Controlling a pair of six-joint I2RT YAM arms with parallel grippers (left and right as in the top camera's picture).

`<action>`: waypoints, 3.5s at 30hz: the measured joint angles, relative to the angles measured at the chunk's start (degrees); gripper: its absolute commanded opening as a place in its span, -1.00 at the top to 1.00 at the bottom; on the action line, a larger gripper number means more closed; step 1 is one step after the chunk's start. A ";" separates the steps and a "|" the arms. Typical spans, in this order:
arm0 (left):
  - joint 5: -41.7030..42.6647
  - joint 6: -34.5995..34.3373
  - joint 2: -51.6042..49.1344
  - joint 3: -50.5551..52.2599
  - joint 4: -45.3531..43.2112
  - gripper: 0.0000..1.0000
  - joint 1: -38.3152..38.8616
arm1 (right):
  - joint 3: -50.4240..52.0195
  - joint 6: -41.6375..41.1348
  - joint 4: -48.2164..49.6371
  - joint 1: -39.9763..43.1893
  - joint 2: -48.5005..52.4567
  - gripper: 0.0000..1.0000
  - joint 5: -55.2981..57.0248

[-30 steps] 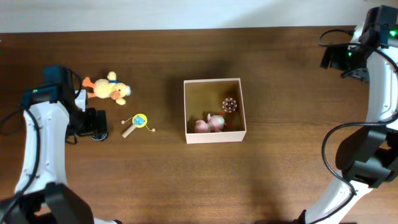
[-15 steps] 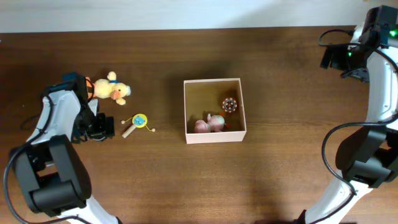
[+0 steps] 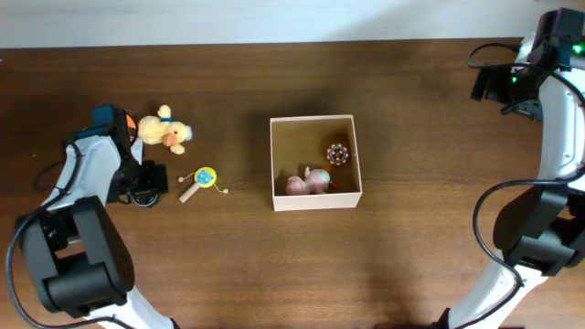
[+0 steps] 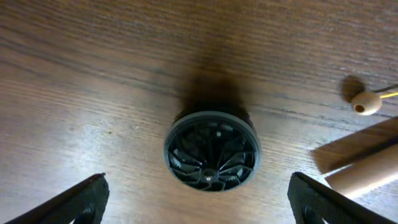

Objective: Pack container
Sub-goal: 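Lower the left gripper and close on the black lid, then lift the black lid and carry it over the pink box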

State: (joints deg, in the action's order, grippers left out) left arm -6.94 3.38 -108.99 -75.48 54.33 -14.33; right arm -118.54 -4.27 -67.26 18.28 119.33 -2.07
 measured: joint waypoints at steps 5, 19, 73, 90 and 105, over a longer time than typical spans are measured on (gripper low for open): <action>0.02 0.00 0.00 1.20 -2.84 -0.89 0.00 | 0.00 -0.02 0.00 0.00 0.00 -0.98 0.00; 1.53 -0.13 -4.33 1.75 -7.26 -0.79 0.00 | 0.00 -0.04 0.00 0.00 0.00 -0.98 -0.02; 3.74 -2.16 -5.88 -22.21 10.95 0.25 3.89 | 0.00 0.00 0.00 0.00 0.00 -0.98 0.00; 3.74 -2.34 -5.88 -43.28 6.34 0.35 26.32 | 0.00 0.00 0.00 0.00 0.00 -0.97 0.00; 3.91 -12.33 -5.88 -43.34 1.05 0.36 42.32 | 0.00 -0.04 0.00 0.00 0.00 -0.98 0.00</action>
State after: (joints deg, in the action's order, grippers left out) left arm -3.03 -8.95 -114.87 -118.83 55.37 27.99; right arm -118.54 -4.32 -67.26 18.28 119.33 -2.07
